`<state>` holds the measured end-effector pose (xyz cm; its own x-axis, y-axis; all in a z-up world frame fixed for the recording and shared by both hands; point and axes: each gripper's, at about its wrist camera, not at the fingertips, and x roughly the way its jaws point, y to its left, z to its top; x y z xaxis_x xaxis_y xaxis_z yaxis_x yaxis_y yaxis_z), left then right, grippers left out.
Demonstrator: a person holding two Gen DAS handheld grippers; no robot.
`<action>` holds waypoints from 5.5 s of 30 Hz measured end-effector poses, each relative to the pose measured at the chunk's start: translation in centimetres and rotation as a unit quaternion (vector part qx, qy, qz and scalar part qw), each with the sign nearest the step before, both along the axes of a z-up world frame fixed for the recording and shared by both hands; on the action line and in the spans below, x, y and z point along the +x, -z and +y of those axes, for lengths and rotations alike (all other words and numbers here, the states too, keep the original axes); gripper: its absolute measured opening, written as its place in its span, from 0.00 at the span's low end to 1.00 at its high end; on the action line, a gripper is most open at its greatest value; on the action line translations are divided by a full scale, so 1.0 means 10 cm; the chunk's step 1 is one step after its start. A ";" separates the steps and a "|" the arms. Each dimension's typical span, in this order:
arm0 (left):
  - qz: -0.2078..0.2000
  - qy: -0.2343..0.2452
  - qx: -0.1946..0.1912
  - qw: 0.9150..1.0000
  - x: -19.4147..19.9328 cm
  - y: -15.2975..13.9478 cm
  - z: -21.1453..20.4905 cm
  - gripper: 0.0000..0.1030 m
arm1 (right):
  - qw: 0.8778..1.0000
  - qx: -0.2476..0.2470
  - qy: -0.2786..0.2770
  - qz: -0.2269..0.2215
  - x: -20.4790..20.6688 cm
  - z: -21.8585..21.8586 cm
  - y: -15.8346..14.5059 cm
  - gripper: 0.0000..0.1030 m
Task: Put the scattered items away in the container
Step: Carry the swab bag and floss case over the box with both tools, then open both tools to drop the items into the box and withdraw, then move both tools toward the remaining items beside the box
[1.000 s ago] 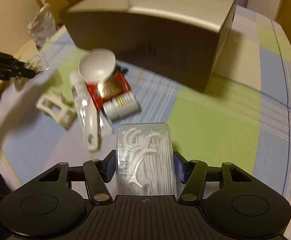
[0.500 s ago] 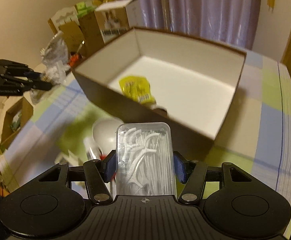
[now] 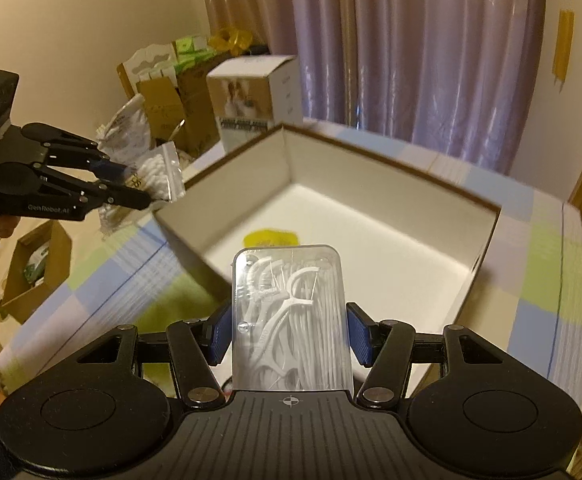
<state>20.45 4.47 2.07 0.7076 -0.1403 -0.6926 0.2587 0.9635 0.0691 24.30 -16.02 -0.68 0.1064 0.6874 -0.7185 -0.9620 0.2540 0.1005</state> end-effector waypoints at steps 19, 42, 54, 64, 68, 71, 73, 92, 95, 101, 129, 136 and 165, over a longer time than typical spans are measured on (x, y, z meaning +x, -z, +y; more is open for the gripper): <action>0.002 0.026 -0.005 1.000 1.24 -0.06 -0.40 0.21 | 0.998 0.004 0.051 -0.021 0.89 0.74 0.09 0.59; 0.146 -0.078 0.007 0.986 2.23 1.05 -0.36 0.22 | 0.991 -0.127 0.046 -0.016 1.29 1.38 0.98 0.58; 0.163 -0.082 0.045 0.982 2.32 1.33 -0.25 0.26 | 0.985 -0.170 0.038 -0.023 1.42 1.56 1.26 0.59; 0.155 -0.082 0.056 0.983 2.27 1.29 -0.26 0.64 | 0.987 -0.150 0.033 -0.055 1.29 1.61 1.19 1.00; 0.147 -0.082 0.057 0.984 2.21 1.21 -0.25 0.73 | 0.987 -0.148 0.028 -0.051 1.25 1.56 1.14 1.00; 0.143 -0.082 0.055 0.985 2.18 1.14 -0.25 0.82 | 0.988 -0.145 0.029 -0.049 1.20 1.48 1.10 1.00; 0.138 -0.084 0.057 0.985 2.13 1.09 -0.26 0.85 | 0.988 -0.143 0.033 -0.048 1.18 1.41 1.06 1.00; 0.068 -0.084 0.030 0.994 1.24 0.32 -0.30 0.92 | 0.991 -0.066 0.113 -0.011 0.82 0.58 0.37 1.00; 0.048 -0.080 0.016 0.995 1.02 0.17 -0.29 0.93 | 0.990 -0.043 0.133 -0.009 0.73 0.42 0.25 1.00; 0.034 -0.081 -0.001 0.996 0.62 0.01 -0.23 0.94 | 0.988 -0.010 0.154 0.011 0.57 0.13 0.06 1.00; 0.044 -0.011 -0.035 0.998 -0.69 0.45 -0.12 0.92 | 0.984 0.009 0.166 0.056 -0.12 -0.54 0.28 1.00; 0.103 0.058 -0.037 0.992 -0.95 0.89 -0.33 0.88 | 0.980 -0.039 0.181 0.078 -0.31 -0.76 0.64 1.00; 0.152 0.206 0.023 0.966 -0.81 1.56 -0.75 0.52 | 0.968 -0.148 0.177 0.103 -0.59 -1.14 1.21 1.00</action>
<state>12.36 -3.04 -13.55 0.3614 -0.3315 -0.8715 0.6354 0.7716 -0.0300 18.41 -27.40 -12.75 0.1315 0.3950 -0.9092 -0.7768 0.6109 0.1530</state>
